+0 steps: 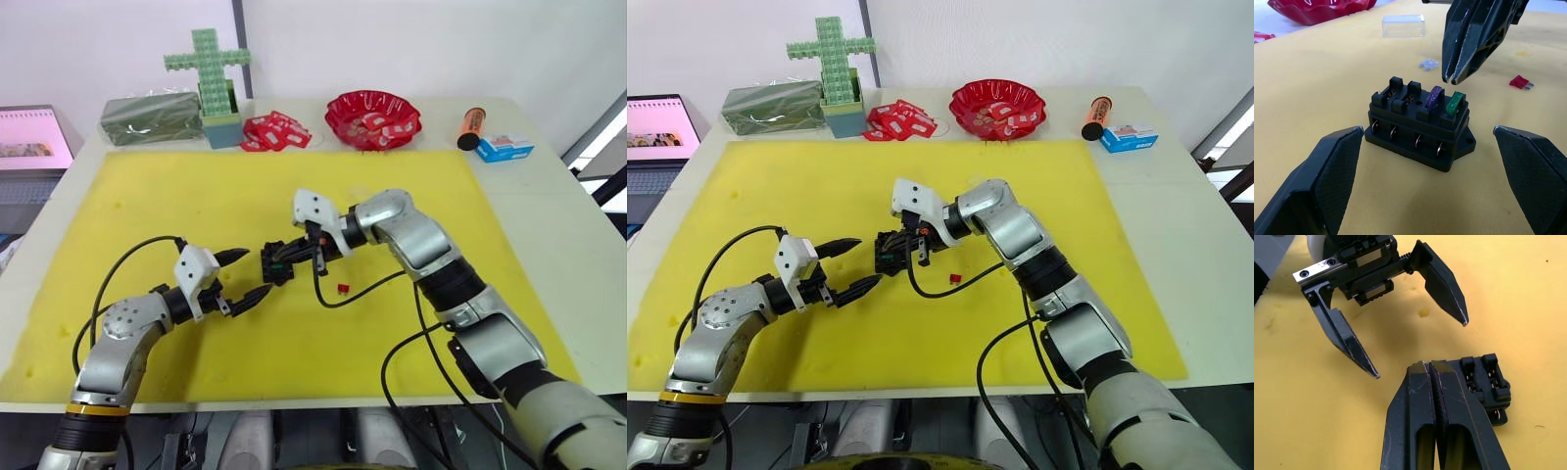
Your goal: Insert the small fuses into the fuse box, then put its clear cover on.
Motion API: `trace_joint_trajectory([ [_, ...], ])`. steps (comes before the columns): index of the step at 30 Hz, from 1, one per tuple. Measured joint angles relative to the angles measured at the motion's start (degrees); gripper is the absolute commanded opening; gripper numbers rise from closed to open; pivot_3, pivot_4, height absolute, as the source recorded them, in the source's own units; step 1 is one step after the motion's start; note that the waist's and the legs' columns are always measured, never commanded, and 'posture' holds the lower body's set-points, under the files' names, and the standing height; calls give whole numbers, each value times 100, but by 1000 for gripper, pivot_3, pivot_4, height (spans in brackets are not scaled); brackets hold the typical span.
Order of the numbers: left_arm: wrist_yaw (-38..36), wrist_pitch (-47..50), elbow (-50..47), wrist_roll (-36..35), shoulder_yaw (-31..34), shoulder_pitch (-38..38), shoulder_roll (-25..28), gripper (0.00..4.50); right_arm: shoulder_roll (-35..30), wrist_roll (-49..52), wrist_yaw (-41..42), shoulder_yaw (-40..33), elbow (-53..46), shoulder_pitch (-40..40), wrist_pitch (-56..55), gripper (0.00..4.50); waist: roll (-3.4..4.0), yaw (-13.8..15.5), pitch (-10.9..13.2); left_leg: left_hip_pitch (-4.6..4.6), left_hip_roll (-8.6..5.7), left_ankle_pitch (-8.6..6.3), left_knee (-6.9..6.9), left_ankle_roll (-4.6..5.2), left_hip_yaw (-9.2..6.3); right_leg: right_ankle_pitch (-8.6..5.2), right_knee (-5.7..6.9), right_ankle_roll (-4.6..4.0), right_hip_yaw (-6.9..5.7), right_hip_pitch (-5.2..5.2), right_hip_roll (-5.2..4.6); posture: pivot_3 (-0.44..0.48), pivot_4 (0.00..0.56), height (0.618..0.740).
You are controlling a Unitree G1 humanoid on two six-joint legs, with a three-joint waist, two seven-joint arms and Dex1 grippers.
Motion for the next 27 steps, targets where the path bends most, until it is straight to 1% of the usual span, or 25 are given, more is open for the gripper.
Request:
trace_joint_trajectory([
  [11,44,29,-130,-13,0,-23,-1,4500,93,-198,-205,32,477,-44,-351,49,0,-3,0,0,-1,0,0,0,1,1,0,2,0,0,0,0,150,740],
  [20,115,45,-232,-18,1,8,0,4500,83,-314,-64,132,521,-46,-635,49,0,-3,0,1,-1,0,1,0,1,2,1,3,0,2,1,0,150,740],
  [27,148,50,-232,-25,3,25,20,4500,84,-458,-117,179,581,-46,-951,49,0,-2,-1,4,-2,0,1,0,1,1,1,2,0,5,1,0,150,740],
])
